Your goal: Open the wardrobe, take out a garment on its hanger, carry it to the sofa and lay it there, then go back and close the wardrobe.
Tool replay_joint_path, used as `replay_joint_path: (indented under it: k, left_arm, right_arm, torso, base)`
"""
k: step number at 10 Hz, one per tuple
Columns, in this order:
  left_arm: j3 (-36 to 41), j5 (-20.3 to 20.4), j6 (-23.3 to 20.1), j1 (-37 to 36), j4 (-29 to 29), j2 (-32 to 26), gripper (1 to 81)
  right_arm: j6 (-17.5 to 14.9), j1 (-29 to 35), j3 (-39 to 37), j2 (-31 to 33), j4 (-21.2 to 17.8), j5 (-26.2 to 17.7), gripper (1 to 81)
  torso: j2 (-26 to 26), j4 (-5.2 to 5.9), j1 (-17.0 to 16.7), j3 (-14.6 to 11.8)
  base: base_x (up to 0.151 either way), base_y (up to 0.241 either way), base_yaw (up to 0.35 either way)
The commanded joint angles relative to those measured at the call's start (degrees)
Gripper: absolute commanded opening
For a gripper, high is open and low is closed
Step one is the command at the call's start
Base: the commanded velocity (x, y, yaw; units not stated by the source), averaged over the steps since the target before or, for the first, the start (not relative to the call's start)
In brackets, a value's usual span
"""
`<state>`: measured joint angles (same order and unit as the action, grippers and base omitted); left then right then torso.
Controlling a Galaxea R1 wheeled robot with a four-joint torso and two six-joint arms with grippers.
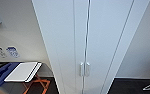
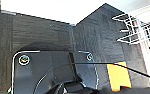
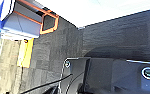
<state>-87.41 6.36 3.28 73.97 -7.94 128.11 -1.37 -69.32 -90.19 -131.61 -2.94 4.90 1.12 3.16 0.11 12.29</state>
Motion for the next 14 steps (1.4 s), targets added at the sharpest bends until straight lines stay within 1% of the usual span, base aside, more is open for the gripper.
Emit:
replay_joint_path:
  k: [1,2,4,5,7,8,11,14]
  left_arm:
    - [7.9,-5.1,-0.3,-8.0,-4.4,-6.9,81.1]
    - [10.5,-5.3,-0.3,-9.7,-5.9,-8.4,81.1]
    - [13.0,-5.0,-0.4,-13.5,-6.3,-10.4,81.1]
    - [14.2,-5.0,-0.4,-15.4,-7.5,-10.9,81.1]
    - [16.6,-4.7,-0.3,-18.9,-11.4,-11.4,81.1]
    - [16.9,-5.1,-0.4,-21.4,-11.7,-11.5,81.1]
    - [17.5,-5.2,0.0,-27.9,-11.5,-12.1,81.1]
    - [17.5,-5.3,1.1,-34.5,-10.3,-11.6,81.1]
  right_arm:
    - [0.4,8.4,8.4,5.8,0.7,-2.0,81.1]
    - [0.1,10.4,10.1,6.9,0.8,-1.8,81.1]
    - [0.0,13.7,13.1,8.5,1.2,-1.9,81.1]
    - [0.0,15.3,14.2,9.0,1.2,-1.9,81.1]
    - [0.0,19.9,17.1,9.7,2.8,-2.4,81.1]
    - [0.3,23.1,17.9,9.7,2.6,-2.8,81.1]
    - [0.3,29.3,19.0,9.8,2.5,-2.9,81.1]
    - [0.6,33.7,17.7,8.0,2.3,-4.3,81.1]
  torso:
    - [0.0,0.0,0.0,0.0]
    - [0.0,0.0,0.0,0.0]
    - [0.0,0.0,0.0,0.0]
    - [0.0,0.0,0.0,0.0]
    - [0.0,0.0,0.0,0.1]
    - [0.0,0.0,0.1,0.1]
    - [-0.1,0.0,0.1,0.1]
    - [-0.1,0.0,0.1,0.2]
  base:
    - [0.0,0.0,0.0]
    - [0.0,0.0,0.0]
    - [0.0,0.0,0.0]
    - [0.0,0.0,0.0]
    - [0.0,0.0,0.0]
    - [0.0,0.0,0.0]
    - [0.0,0.0,0.0]
    - [0.0,0.0,0.0]
